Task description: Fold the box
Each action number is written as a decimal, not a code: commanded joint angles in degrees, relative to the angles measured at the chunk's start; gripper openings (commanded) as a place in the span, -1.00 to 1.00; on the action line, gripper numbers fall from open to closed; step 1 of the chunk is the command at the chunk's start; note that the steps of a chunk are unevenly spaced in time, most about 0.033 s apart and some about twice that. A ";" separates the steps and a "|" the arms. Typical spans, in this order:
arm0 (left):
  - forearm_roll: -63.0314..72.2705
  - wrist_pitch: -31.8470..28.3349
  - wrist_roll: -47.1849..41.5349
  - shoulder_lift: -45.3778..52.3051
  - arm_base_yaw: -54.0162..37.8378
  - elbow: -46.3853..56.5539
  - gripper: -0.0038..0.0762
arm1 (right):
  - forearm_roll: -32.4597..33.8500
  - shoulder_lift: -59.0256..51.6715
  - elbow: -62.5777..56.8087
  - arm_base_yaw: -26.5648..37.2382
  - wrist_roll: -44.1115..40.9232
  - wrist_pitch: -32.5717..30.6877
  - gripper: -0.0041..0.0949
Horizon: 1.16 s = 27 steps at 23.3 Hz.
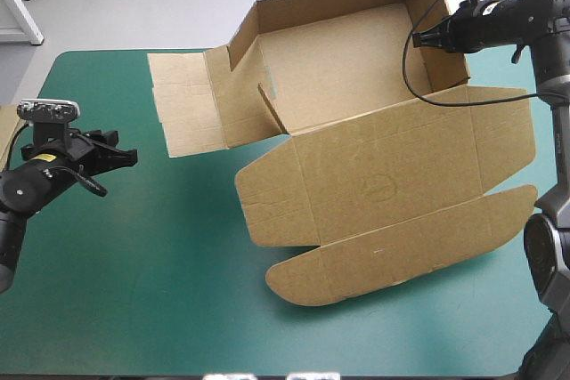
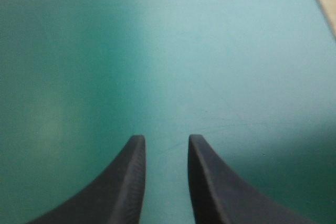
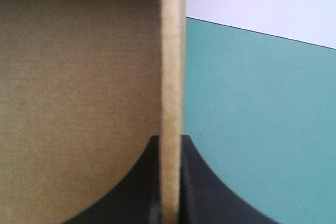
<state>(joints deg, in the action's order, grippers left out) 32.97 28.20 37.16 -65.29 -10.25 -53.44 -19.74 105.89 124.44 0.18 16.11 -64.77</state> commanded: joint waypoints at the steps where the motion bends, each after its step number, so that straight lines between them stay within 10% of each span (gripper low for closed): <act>1: 2.29 -3.73 0.01 -3.27 0.10 -1.66 -0.39 | -4.64 -3.88 2.53 0.38 0.41 2.48 -0.95; 6: 11.20 -2.87 2.79 -10.87 0.10 -1.66 -0.39 | -4.53 -4.25 2.53 0.46 0.94 1.88 -0.95; 11: 40.89 4.83 23.83 -14.87 0.10 -1.78 -0.47 | -5.02 -4.59 2.53 0.46 1.03 0.68 -0.95; 27: 67.97 44.67 32.35 -21.67 1.63 -3.87 -0.58 | -5.55 -5.18 2.53 0.46 1.40 0.46 -0.95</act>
<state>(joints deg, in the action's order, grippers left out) 95.30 65.04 70.11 -89.01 -9.85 -54.43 -22.50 104.08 124.93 0.26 17.60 -67.78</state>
